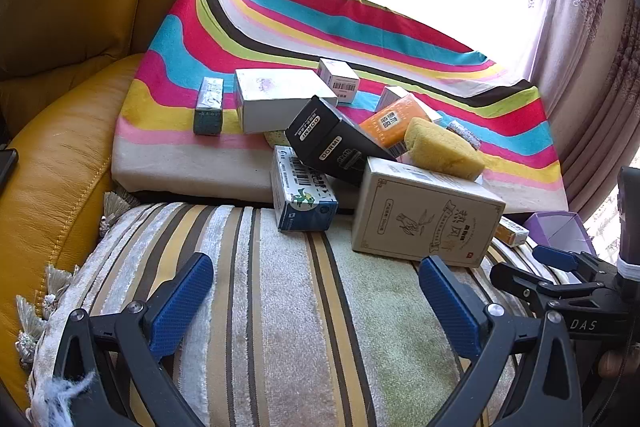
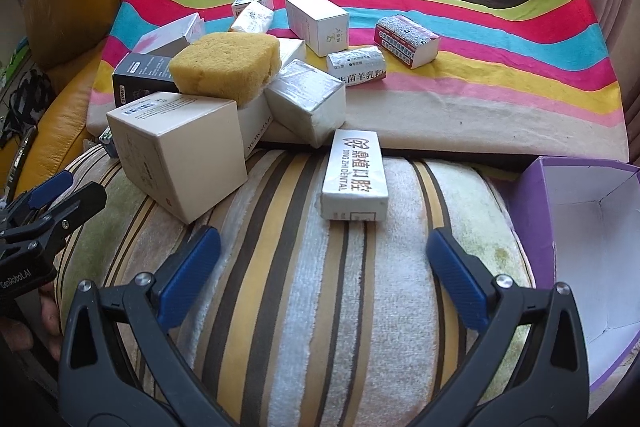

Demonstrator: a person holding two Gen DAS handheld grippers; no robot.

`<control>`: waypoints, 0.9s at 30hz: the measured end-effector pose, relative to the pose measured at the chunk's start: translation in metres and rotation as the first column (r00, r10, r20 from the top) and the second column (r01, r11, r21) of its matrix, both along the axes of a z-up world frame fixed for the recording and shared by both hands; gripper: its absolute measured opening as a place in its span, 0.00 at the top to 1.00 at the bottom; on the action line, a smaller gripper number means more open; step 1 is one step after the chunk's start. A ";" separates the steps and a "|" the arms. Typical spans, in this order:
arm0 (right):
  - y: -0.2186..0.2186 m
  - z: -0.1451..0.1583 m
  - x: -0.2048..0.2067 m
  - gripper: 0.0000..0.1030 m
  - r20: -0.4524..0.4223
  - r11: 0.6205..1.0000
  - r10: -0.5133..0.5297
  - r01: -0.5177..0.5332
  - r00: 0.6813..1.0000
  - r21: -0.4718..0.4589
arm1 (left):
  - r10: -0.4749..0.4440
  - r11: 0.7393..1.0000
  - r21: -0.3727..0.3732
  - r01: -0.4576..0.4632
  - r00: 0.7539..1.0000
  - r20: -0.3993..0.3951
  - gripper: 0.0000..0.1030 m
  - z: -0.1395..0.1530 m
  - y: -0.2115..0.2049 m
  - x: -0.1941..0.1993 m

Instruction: Organize objects

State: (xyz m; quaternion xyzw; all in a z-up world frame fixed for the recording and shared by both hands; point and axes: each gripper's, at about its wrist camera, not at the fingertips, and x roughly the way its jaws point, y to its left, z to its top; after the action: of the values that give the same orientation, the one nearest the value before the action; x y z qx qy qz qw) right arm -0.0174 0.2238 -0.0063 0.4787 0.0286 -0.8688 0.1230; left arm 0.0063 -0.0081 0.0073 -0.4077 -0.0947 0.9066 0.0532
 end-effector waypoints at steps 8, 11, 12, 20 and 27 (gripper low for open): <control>0.016 0.009 0.016 0.00 -0.077 0.993 -0.015 0.006 0.997 -0.119 | -0.151 0.985 0.066 0.160 0.982 -0.114 0.00 0.019 0.018 0.014; 0.028 0.012 0.018 0.00 -0.089 0.979 -0.057 0.038 0.994 -0.200 | -0.186 0.978 0.078 0.193 0.978 -0.090 0.00 0.022 0.026 0.006; 0.031 0.012 0.017 0.00 -0.093 0.974 -0.070 0.047 0.993 -0.222 | -0.192 0.977 0.074 0.197 0.979 -0.072 0.00 0.021 0.029 0.002; 0.058 0.017 0.021 0.00 -0.109 0.934 -0.197 0.152 0.974 -0.323 | -0.227 0.971 0.074 0.229 0.973 -0.039 0.00 0.019 0.044 -0.017; 0.066 0.015 0.021 0.00 -0.113 0.930 -0.218 0.171 0.969 -0.326 | -0.233 0.972 0.035 0.233 0.972 -0.027 0.00 0.019 0.058 -0.035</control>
State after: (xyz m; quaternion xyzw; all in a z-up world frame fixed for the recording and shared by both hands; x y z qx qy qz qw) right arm 0.0038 0.2893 0.0090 0.3881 -0.1484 -0.9031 0.1083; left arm -0.0286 0.0495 0.0261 -0.4044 -0.0629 0.8968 0.1681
